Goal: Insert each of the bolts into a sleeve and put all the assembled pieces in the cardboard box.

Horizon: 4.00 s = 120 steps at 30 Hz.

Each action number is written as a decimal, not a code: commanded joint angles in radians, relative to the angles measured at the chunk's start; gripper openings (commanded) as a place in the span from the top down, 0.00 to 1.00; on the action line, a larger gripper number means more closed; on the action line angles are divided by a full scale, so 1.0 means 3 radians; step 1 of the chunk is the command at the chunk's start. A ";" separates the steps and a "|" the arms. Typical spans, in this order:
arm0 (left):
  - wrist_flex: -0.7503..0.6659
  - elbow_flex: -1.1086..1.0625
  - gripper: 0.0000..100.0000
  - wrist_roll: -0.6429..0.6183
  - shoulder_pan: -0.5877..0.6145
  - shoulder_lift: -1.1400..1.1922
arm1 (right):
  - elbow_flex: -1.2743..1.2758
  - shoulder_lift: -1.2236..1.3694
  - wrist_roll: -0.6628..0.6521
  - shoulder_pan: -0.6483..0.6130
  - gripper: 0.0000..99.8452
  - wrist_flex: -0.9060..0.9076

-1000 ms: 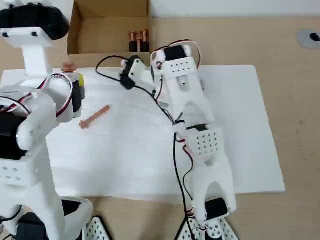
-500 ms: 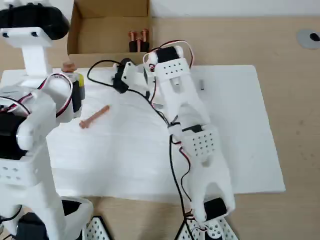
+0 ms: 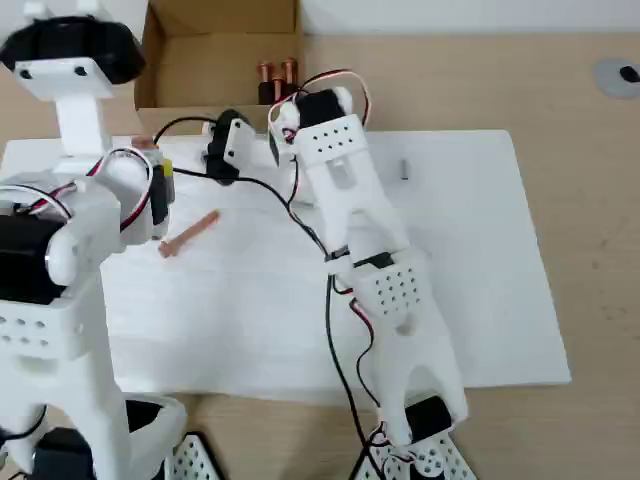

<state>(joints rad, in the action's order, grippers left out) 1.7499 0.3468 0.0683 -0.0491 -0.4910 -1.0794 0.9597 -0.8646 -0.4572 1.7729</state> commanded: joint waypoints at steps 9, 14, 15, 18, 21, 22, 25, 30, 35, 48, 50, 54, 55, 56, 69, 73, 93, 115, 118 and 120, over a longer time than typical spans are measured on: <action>-0.0261 -0.0854 0.99 0.0107 -0.0010 -0.0923 | -0.0197 0.0586 -0.0077 -0.0090 0.80 0.0026; -0.0440 -0.1238 0.99 0.0133 -0.0010 -0.1286 | -0.0207 0.0586 -0.0077 -0.0084 0.85 0.0046; -0.0471 -0.1274 0.99 0.0133 -0.0010 -0.1358 | -0.0212 0.0586 -0.0077 -0.0084 0.89 0.0046; -0.0547 -0.1325 0.99 0.0123 -0.0010 -0.1542 | -0.0217 0.0586 -0.0077 -0.0084 0.99 0.0046; -0.0573 -0.1325 0.99 0.0113 -0.0010 -0.1665 | -0.0258 0.0570 -0.0066 -0.0079 0.99 0.0046; -0.0573 -0.1325 0.99 0.0113 -0.0010 -0.1690 | -0.0294 0.0540 -0.0056 -0.0074 0.99 0.0051; -0.0568 -0.1325 0.99 0.0113 -0.0005 -0.1741 | -0.0371 0.0350 0.0051 -0.0043 0.99 0.0051; -0.0547 -0.1294 0.99 0.0118 -0.0005 -0.1782 | -0.0407 -0.0284 0.0414 -0.0013 0.99 0.0051; -0.0557 -0.1320 0.99 0.0118 -0.0005 -0.1895 | -0.0345 -0.1189 0.0997 -0.0023 0.99 0.0051; -0.0639 -0.1294 0.99 0.0102 -0.0005 -0.1951 | -0.0309 -0.3424 0.2665 -0.0350 0.99 0.0051; -0.0639 -0.1294 0.99 0.0102 -0.0005 -0.1967 | -0.0279 -0.3716 0.2746 -0.0417 0.99 0.0051; -0.0660 -0.1294 0.99 0.0102 -0.0005 -0.2064 | 0.0115 -0.4227 0.2787 -0.0596 0.99 0.0051; -0.0721 -0.1320 0.99 0.0102 -0.0005 -0.2094 | 0.0279 -0.4365 0.2787 -0.0621 0.99 0.0051; -0.0772 -0.1320 0.99 0.0102 -0.0005 -0.2130 | 0.0458 -0.4503 0.2787 -0.0632 0.99 0.0051; -0.1304 -0.1330 0.99 0.0102 -0.0010 -0.2345 | 0.3199 -0.6186 0.2808 -0.0632 0.99 -0.0404; -0.1601 -0.1499 0.99 0.0097 -0.0026 -0.2350 | 0.4283 -0.6585 0.2808 -0.0632 0.99 -0.1038; -0.2670 -0.2189 0.99 -0.0215 -0.0844 -0.2360 | 0.7096 -0.7633 0.2803 -0.1670 0.99 -0.4388; -0.2695 -0.2163 0.99 -0.0875 -0.0839 -0.2775 | 0.7122 -0.7644 0.3089 -0.1680 0.99 -0.4603; -0.2562 -0.2082 0.99 -0.0864 -0.0895 -0.2775 | 0.7122 -0.7649 0.3084 -0.1680 0.99 -0.4603; -0.2460 -0.2030 0.99 -0.0762 -0.0900 -0.2770 | 0.7122 -0.7659 0.3084 -0.1680 0.99 -0.4603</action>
<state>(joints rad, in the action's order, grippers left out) 0.9874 -0.3207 -0.1849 -0.3038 -1.3241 1.0610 -1.3111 0.0529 -0.9452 0.4120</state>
